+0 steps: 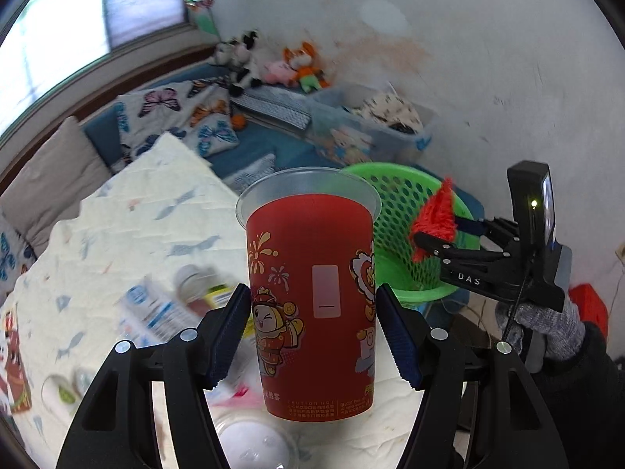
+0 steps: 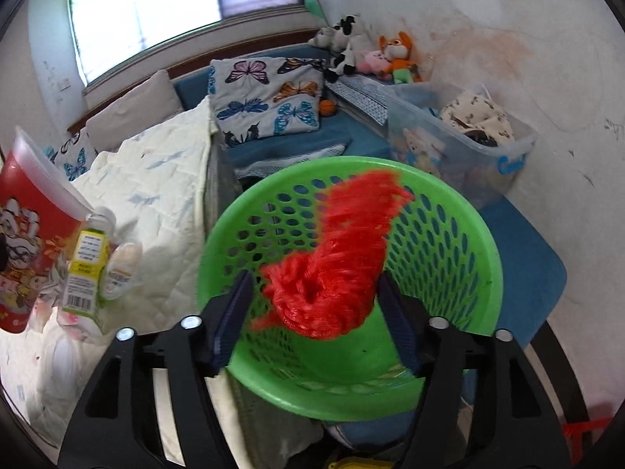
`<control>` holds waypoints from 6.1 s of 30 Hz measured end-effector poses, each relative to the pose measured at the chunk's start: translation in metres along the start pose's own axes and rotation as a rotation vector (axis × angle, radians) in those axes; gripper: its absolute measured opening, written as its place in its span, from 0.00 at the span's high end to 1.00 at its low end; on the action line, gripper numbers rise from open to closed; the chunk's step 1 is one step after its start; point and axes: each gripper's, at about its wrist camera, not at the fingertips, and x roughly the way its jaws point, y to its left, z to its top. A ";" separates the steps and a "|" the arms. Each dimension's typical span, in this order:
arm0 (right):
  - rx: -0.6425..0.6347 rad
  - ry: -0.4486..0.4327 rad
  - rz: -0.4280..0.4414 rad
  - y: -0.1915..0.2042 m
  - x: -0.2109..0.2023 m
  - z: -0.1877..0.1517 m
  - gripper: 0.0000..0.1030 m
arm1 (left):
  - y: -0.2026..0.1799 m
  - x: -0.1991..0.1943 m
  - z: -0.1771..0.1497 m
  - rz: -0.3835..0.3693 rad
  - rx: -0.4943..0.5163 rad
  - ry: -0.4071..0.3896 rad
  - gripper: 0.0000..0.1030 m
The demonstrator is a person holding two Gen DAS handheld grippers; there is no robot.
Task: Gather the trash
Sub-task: 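Carry the red net to the green basket and open the right tool, then move the red cup over the green basket and release it with the left tool, then grasp the clear plastic lid with the left tool, then grasp the white milk carton with the right tool, then carry the milk carton to the green basket and open the right tool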
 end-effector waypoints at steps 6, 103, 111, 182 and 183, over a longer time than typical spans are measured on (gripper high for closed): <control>0.017 -0.003 -0.014 -0.017 -0.004 -0.004 0.29 | -0.029 0.037 0.022 -0.013 0.083 0.085 0.38; -0.191 -0.008 0.237 0.118 -0.061 -0.054 0.18 | 0.055 0.045 -0.176 0.067 -0.138 0.155 0.12; -0.239 -0.007 0.276 0.137 -0.061 -0.047 0.18 | 0.059 0.034 -0.181 0.059 -0.160 0.118 0.13; -0.191 -0.062 0.328 0.123 -0.056 0.035 0.58 | 0.092 -0.056 -0.121 0.084 -0.255 -0.108 0.13; -0.181 -0.063 0.301 0.113 -0.055 0.034 0.58 | 0.087 -0.053 -0.115 0.077 -0.245 -0.109 0.13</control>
